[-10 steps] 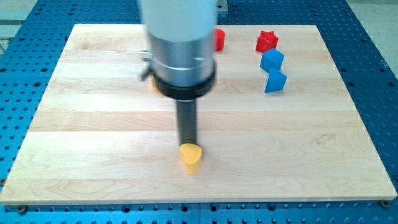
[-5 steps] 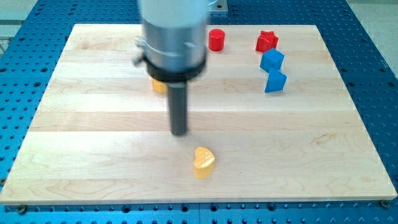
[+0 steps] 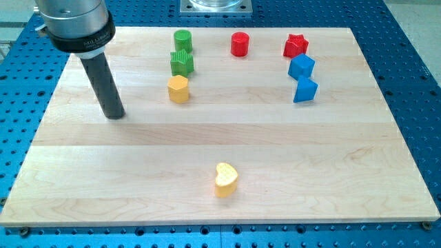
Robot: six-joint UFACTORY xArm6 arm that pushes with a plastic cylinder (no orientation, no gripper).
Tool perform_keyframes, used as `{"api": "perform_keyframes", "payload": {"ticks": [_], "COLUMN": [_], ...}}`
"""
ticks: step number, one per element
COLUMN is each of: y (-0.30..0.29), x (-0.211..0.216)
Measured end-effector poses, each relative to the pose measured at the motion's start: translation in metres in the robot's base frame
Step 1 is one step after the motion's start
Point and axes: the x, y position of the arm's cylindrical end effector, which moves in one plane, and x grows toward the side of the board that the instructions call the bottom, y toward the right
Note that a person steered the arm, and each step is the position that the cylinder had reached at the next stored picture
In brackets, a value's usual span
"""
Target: Push the yellow hexagon into the yellow heart
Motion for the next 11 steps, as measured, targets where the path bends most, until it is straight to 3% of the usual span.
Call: {"api": "perform_keyframes", "payload": {"ticks": [1, 2, 5, 6, 7, 8, 11], "y": [0.001, 0.027, 0.164, 0.168, 0.182, 0.183, 0.2], "x": [-0.047, -0.063, -0.042, -0.06, -0.017, 0.055, 0.084]}}
